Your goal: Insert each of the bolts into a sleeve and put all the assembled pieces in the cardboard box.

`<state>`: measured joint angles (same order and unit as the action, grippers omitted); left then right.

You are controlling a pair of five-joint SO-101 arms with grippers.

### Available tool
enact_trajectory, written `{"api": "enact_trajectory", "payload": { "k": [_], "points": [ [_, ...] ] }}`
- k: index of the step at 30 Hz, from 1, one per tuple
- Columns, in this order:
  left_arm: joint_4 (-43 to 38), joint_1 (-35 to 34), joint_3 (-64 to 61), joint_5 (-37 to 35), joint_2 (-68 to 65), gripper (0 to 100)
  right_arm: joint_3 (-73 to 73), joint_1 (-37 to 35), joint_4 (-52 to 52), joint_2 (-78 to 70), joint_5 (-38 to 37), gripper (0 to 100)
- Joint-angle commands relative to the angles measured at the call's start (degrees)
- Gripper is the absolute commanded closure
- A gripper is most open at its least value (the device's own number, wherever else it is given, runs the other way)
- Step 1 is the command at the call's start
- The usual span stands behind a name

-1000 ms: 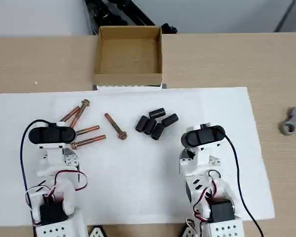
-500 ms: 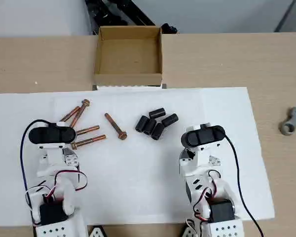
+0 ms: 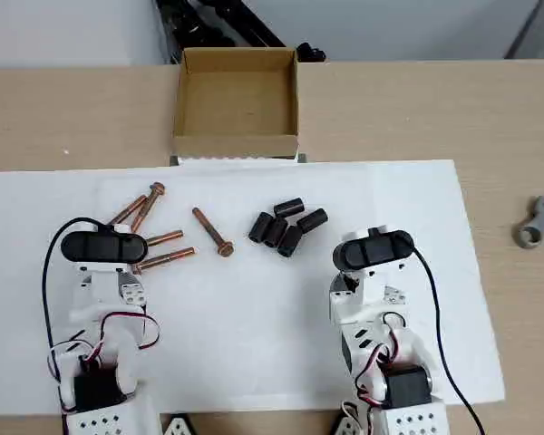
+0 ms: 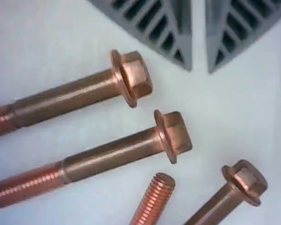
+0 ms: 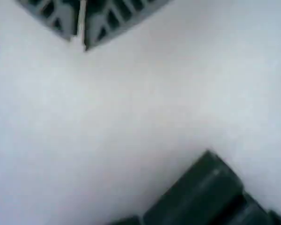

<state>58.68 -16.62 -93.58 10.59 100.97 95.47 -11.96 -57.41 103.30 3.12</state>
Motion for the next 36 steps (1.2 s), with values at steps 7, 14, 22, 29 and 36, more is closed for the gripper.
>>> {"api": "enact_trajectory", "payload": {
  "k": [7, 14, 22, 29, 36],
  "points": [
    [0.2, 0.4, 11.5, -0.5, -5.6, 100, -5.0, 0.7, -4.9, 0.1, -2.7, 99.5],
    [0.2, 2.5, 29.3, 0.4, -34.9, 100, -11.4, 0.7, -2.8, -13.8, -4.4, 99.5],
    [-0.1, 7.9, 47.9, 1.4, -59.6, 100, -33.1, 0.7, -2.2, -41.6, -8.1, 99.5],
    [0.2, 7.9, 61.7, 4.0, -76.3, 100, -48.8, 0.7, -1.6, -61.1, -12.5, 99.5],
    [3.8, 8.0, 75.3, 4.0, -94.7, 100, -54.4, 0.6, -2.2, -72.8, -10.3, 99.5]
  ]
}}
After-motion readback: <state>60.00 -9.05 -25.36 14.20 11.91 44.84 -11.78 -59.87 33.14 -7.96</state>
